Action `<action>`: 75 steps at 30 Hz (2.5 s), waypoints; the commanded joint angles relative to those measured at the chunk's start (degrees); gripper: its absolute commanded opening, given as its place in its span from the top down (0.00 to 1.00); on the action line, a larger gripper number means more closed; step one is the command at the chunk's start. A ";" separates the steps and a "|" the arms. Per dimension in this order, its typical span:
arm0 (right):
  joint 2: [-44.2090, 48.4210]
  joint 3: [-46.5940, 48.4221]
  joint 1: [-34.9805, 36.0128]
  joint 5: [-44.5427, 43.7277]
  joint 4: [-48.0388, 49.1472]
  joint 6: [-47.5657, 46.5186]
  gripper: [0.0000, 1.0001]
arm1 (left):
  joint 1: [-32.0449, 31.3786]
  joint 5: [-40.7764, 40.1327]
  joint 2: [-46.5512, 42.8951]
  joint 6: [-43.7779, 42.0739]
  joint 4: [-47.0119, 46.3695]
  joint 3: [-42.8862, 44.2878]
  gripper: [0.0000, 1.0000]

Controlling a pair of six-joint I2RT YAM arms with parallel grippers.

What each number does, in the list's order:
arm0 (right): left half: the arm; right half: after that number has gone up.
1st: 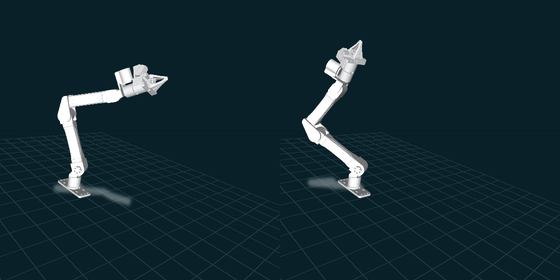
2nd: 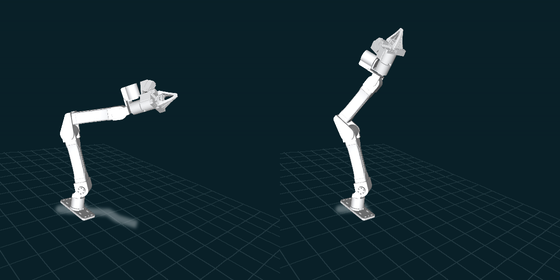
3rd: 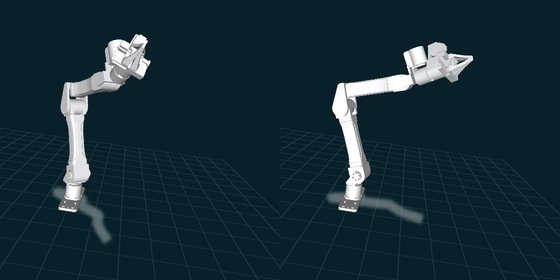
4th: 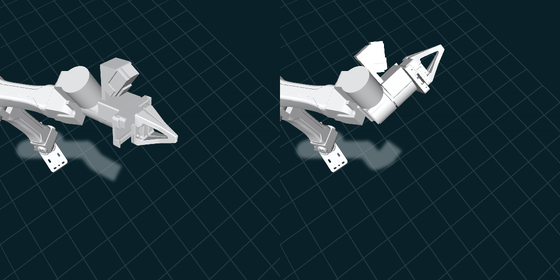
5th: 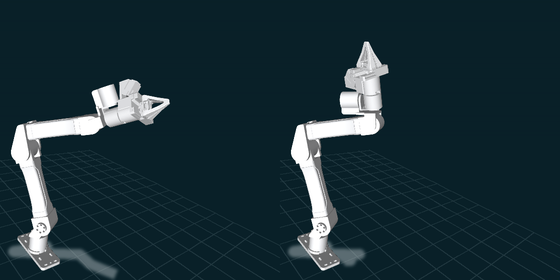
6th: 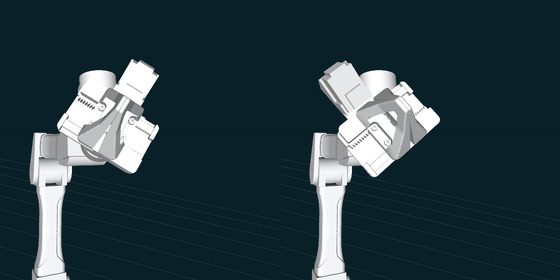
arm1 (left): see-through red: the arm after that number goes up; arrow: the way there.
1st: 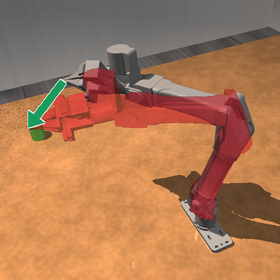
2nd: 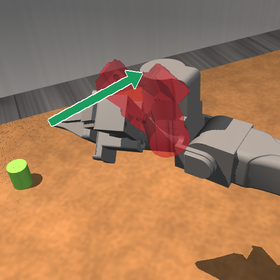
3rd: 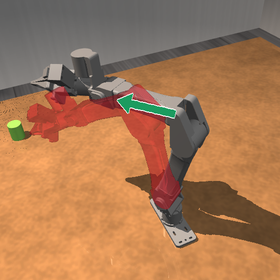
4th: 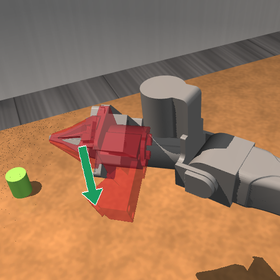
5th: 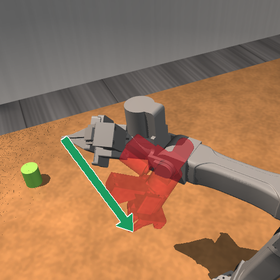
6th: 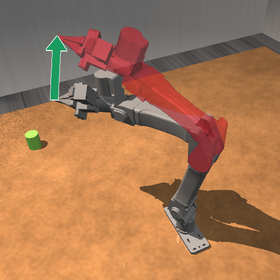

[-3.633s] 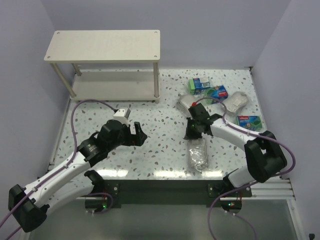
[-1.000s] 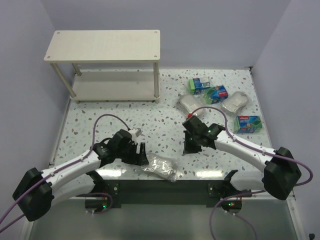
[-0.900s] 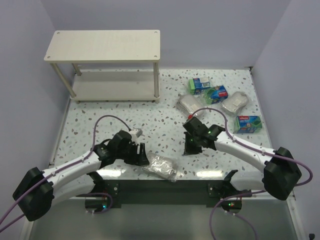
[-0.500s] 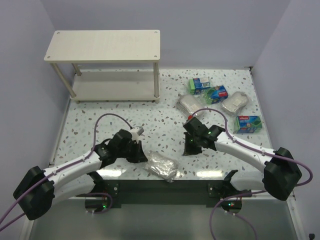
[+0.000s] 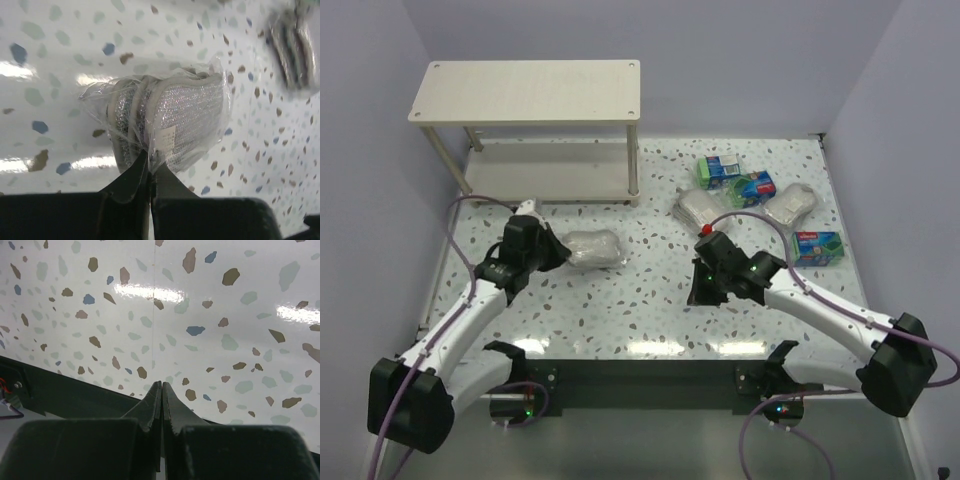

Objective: Place and organize the cleaning sponges onto the shelf

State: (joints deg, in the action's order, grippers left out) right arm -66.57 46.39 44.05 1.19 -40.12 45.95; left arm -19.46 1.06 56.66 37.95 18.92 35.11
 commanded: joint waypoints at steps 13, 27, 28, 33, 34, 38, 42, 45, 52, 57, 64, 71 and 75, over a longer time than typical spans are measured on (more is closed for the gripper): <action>7.06 -0.86 -0.99 -0.49 -2.69 -1.31 1.00 | 14.28 -3.58 0.90 20.65 -29.71 2.16 1.00; 6.18 -0.07 -1.95 -0.57 -0.57 -1.75 1.00 | 12.26 -11.43 26.64 39.48 -47.22 8.82 1.00; 6.71 -0.16 -1.95 -1.01 -1.10 -1.75 1.00 | 12.52 -12.39 26.92 39.48 -47.13 9.96 1.00; 7.85 -1.74 -2.48 -1.02 -1.02 -1.83 1.00 | 14.88 -17.23 26.57 37.90 -43.98 12.17 1.00; 7.68 -1.92 -2.65 -0.84 -0.84 -1.92 1.00 | 15.76 -17.41 26.66 37.81 -43.36 12.43 1.00; 7.41 -2.01 -2.92 0.04 -0.23 -2.36 1.00 | 23.57 -14.34 27.18 36.23 -40.73 12.00 1.00; 6.89 -2.01 -3.27 0.56 0.57 -2.89 1.00 | 29.47 -11.09 27.36 33.68 -39.92 11.21 1.00; 6.01 -2.09 -3.36 1.35 1.18 -3.33 1.00 | 32.90 -9.15 27.71 31.66 -40.54 11.11 1.00; 6.10 -2.45 -3.71 1.97 2.06 -3.50 1.00 | 38.00 -2.82 31.31 31.56 -41.32 11.91 1.00; 6.89 -3.32 -3.80 2.06 2.50 -3.24 1.00 | 38.97 -1.32 34.83 35.43 -43.87 11.12 1.00; 8.21 -3.85 -3.97 1.71 1.89 -3.24 1.00 | 39.06 -0.79 36.85 40.44 -48.44 10.15 1.00; 8.03 -3.50 -4.06 1.97 1.54 -3.50 1.00 | 38.98 -2.73 38.17 44.13 -50.82 9.62 1.00; 8.12 -3.32 -4.06 1.88 1.62 -3.77 1.00 | 38.89 -2.82 38.70 44.84 -51.17 9.28 0.99</action>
State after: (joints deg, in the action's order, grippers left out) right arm -59.33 42.63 40.34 2.55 -38.98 43.33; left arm 19.14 -0.73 95.00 80.62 -27.62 45.08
